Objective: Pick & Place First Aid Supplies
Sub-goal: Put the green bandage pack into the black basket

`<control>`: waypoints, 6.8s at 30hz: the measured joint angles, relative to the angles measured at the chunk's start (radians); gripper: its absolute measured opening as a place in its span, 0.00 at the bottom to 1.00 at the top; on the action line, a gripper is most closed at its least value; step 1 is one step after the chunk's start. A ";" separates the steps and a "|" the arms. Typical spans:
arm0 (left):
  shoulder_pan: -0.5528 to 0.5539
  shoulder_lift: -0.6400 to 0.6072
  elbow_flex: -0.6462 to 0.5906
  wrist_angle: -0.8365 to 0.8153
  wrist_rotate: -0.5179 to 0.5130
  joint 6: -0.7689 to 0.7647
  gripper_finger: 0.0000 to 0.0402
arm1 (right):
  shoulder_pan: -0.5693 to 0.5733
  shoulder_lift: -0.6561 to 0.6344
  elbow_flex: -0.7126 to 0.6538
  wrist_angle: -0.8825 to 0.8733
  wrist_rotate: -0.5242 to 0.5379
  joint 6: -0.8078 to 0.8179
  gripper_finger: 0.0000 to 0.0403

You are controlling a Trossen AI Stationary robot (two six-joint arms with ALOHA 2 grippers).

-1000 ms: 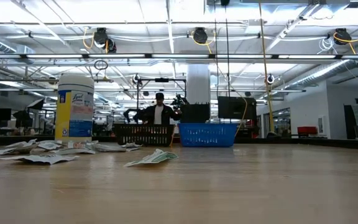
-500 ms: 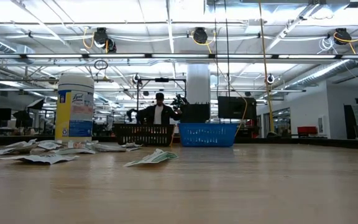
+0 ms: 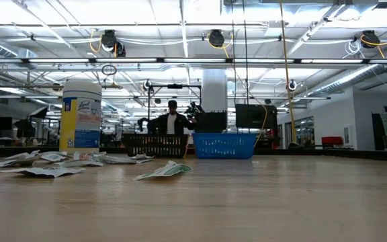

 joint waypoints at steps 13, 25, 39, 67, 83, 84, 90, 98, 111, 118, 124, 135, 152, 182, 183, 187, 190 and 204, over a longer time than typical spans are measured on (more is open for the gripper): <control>0.000 0.037 0.017 0.013 0.058 -0.018 0.10 | 0.016 0.000 0.000 -0.002 0.000 -0.015 0.01; 0.008 0.036 0.018 0.036 0.048 -0.052 0.01 | 0.020 -0.008 0.001 -0.060 -0.027 -0.029 0.13; 0.092 0.037 0.146 -0.537 0.052 -0.043 0.00 | 0.041 -0.134 -0.001 -0.284 -0.053 -0.055 0.62; 0.304 0.526 0.423 -1.506 0.236 0.241 0.00 | 0.040 -0.229 0.000 -0.245 -0.050 -0.097 0.62; 0.556 0.642 0.423 -1.235 0.015 0.545 0.00 | 0.040 -0.229 0.000 -0.234 -0.050 -0.108 0.61; 0.563 0.642 0.423 -1.235 0.018 0.552 0.00 | 0.040 -0.229 0.000 -0.234 -0.050 -0.108 0.61; 0.564 0.660 0.417 -1.233 0.057 0.558 0.00 | 0.040 -0.229 0.000 -0.222 -0.049 -0.107 0.61; 0.538 0.797 0.405 -1.195 0.094 0.556 0.00 | 0.031 -0.226 0.000 -0.191 -0.042 -0.111 0.61; 0.533 0.841 0.404 -1.172 0.109 0.550 0.22 | 0.031 -0.226 0.000 -0.179 -0.041 -0.107 0.61; 0.528 0.841 0.421 -1.178 -0.006 0.463 0.55 | 0.031 -0.226 0.000 -0.183 -0.044 -0.110 0.61; 0.513 0.779 0.494 -1.238 0.028 0.168 0.69 | 0.023 -0.226 0.000 -0.230 -0.045 -0.107 0.61; 0.444 0.578 0.510 -1.336 0.285 -0.491 0.68 | 0.005 -0.241 0.000 -0.246 -0.045 -0.107 0.61; 0.172 0.381 0.509 -1.348 0.233 -1.089 0.63 | -0.001 -0.574 -0.251 -0.352 -0.049 0.083 0.61; -0.174 0.772 0.508 -1.256 0.135 -1.521 0.64 | 0.000 -0.678 -0.436 -0.050 -0.080 0.102 0.61; -0.173 0.792 0.508 -1.249 0.136 -1.515 0.64 | 0.000 -0.678 -0.436 -0.051 -0.080 0.102 0.61; -0.174 0.872 0.508 -1.214 0.142 -1.451 0.64 | 0.001 -0.677 -0.436 -0.051 -0.110 0.103 0.61; -0.174 0.922 0.508 -1.183 0.180 -1.418 0.64 | 0.001 -0.677 -0.436 -0.054 -0.134 0.103 0.61; -0.173 1.018 0.509 -1.104 0.162 -1.423 0.63 | 0.001 -0.678 -0.436 -0.052 -0.133 0.103 0.61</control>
